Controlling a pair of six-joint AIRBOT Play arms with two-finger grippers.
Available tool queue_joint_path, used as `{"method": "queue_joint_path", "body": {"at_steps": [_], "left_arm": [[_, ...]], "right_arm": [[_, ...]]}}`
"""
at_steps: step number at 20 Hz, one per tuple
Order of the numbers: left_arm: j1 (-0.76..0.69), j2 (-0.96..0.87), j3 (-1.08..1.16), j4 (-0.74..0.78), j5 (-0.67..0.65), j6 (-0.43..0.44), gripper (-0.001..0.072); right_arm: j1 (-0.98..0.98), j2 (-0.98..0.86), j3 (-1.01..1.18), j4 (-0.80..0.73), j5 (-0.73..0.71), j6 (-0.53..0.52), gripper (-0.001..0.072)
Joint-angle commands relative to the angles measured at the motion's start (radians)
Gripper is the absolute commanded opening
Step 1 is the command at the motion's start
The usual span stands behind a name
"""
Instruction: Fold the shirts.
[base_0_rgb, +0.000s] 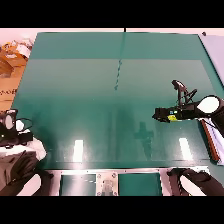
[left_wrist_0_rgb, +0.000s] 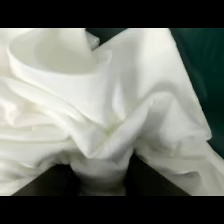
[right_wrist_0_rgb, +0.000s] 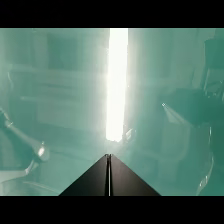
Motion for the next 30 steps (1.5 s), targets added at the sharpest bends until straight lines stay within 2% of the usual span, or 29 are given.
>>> {"method": "queue_joint_path", "body": {"at_steps": [1,3,6,8,10,14,15,16,17,18,22,24,27,30], "left_arm": [[-0.004,0.005,0.177,-0.282,-0.092,0.148,0.0025],[-0.102,0.009,0.348,-0.399,-0.142,0.172,0.0025],[-0.367,0.009,0.597,-0.423,-0.166,0.146,0.0025],[-0.558,0.008,0.695,-0.444,-0.087,0.111,0.0025],[-0.723,0.005,0.71,-0.477,0.046,0.106,0.0025],[-0.967,-0.116,0.71,-0.552,0.251,0.104,0.0028],[-1.004,-0.164,0.71,-0.582,0.281,0.105,0.0076],[-1.028,-0.216,0.71,-0.611,0.295,0.115,0.0443],[-1.032,-0.255,0.71,-0.622,0.284,0.113,0.0668],[-1.02,-0.282,0.71,-0.614,0.258,0.117,0.0681],[-0.83,-0.28,0.725,-0.537,0.069,0.121,0.0681],[-0.7,-0.281,0.717,-0.517,-0.006,0.121,0.0681],[-0.526,-0.288,0.642,-0.52,0.025,0.121,0.0681],[-0.464,-0.319,0.508,-0.586,0.091,0.125,0.0681]], "right_arm": [[0.001,0.001,0.0,0.0,-0.002,0.0,0.0016],[0.001,0.001,0.0,0.001,0.001,0.001,0.0017],[0.0,0.001,0.011,0.024,0.026,0.008,0.0017],[-0.001,0.001,0.046,0.022,0.04,0.008,0.0016],[-0.001,0.001,0.093,0.023,0.039,0.008,0.0016],[-0.001,0.001,0.178,0.016,0.037,0.008,0.0017],[-0.007,0.001,0.191,0.016,0.034,0.009,0.0022],[-0.021,0.001,0.2,0.015,0.032,0.025,0.014],[-0.045,0.001,0.204,0.016,0.032,0.04,0.0296],[-0.08,0.001,0.204,0.016,0.04,0.042,0.0367],[-0.256,0.001,0.175,0.016,0.093,0.042,0.0372],[-0.315,0.0,0.109,0.016,0.082,0.035,0.0419],[-0.379,-0.055,0.01,0.016,0.034,0.03,0.0419],[-0.439,-0.168,-0.006,0.017,-0.031,0.023,0.0419]]}}
